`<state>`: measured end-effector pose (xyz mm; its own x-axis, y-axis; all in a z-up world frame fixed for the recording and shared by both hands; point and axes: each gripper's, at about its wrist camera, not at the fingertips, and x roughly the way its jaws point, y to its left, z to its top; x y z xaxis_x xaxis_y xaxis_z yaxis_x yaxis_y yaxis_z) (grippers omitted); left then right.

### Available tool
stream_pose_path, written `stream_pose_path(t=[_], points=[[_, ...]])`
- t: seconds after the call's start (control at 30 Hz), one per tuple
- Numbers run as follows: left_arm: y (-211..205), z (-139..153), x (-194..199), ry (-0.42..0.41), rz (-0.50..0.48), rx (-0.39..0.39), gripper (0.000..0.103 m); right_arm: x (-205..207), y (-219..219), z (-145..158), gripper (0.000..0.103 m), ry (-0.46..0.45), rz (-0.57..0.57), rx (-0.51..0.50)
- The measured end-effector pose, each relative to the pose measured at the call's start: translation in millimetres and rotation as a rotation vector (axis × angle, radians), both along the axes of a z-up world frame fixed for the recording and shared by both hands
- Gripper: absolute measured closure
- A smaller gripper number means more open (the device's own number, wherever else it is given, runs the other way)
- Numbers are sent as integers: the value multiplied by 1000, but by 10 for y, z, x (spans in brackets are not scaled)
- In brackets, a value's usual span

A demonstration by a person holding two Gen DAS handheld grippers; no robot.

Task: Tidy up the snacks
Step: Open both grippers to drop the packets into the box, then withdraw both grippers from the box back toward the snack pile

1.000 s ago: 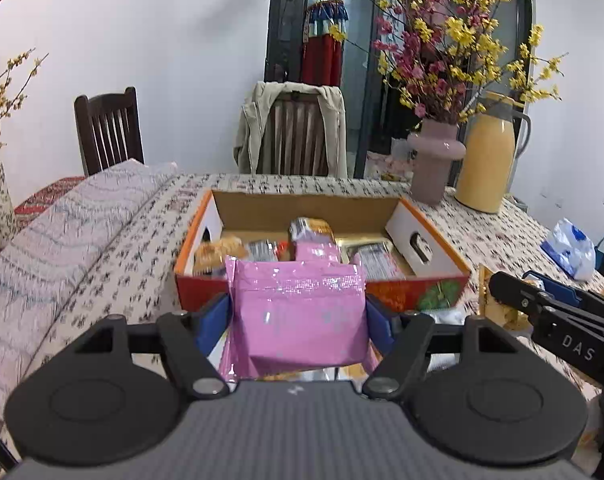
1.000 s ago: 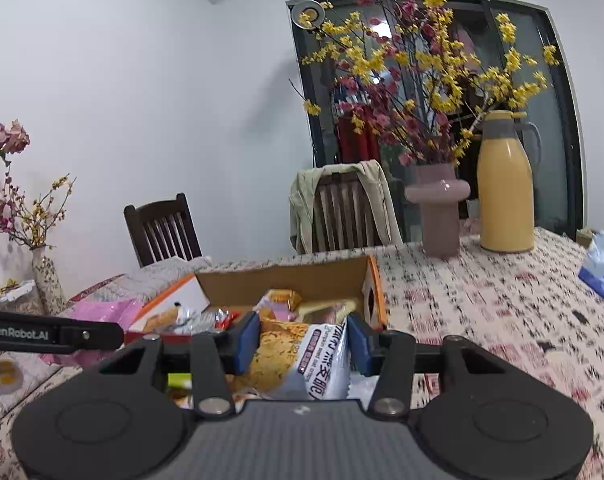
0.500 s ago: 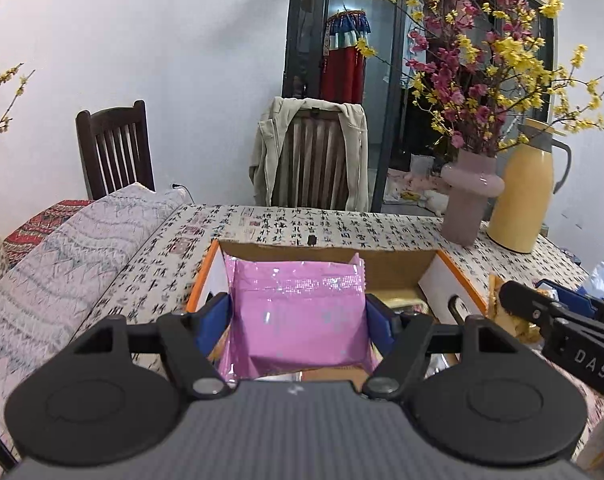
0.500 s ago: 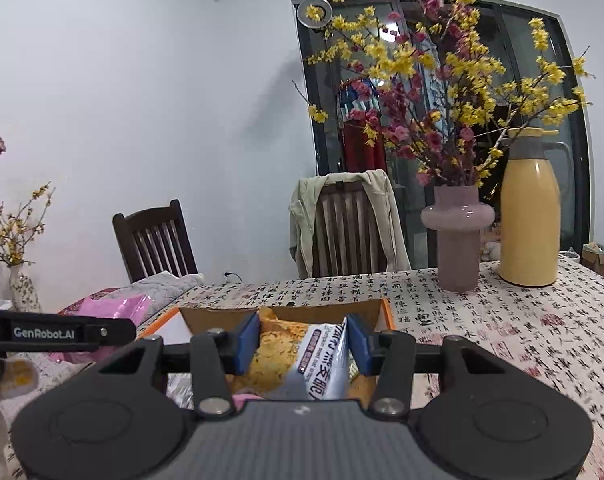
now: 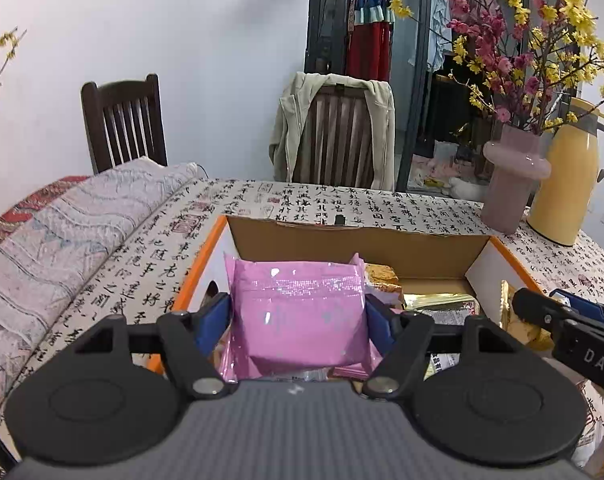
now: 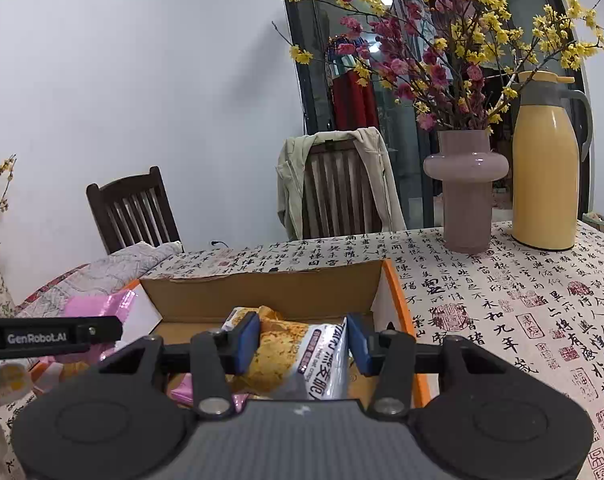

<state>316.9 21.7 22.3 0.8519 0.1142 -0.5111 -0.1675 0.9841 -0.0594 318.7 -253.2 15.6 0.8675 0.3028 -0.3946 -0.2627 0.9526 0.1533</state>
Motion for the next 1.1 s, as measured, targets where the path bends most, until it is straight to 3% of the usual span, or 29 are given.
stream_pose_path(t=[0.1, 0.23, 0.27, 0.3, 0.37, 0.7, 0.9, 1.1], points=[[6, -26, -13, 1, 1, -1, 30, 10, 17, -8, 55, 3, -5, -11], [30, -16, -53, -21, 19, -18, 13, 19, 1, -17, 43, 11, -20, -13], [36, -1, -73, -34, 25, -19, 8, 16, -7, -15, 35, 10, -23, -11], [37, 16, -92, -50, 36, -19, 0, 15, -18, -12, 19, 11, -24, -5], [47, 42, -120, -64, 50, -22, 0, 5, -36, -10, 0, 7, -38, 2], [53, 136, -181, -67, 48, -43, 0, -27, -29, 24, 0, -5, -35, -4], [17, 471, -521, -156, 28, -38, 0, -269, -39, 314, 0, -91, -24, -13], [48, 622, -858, -189, -2, -57, 0, -613, -68, 532, 0, -150, 4, -32]])
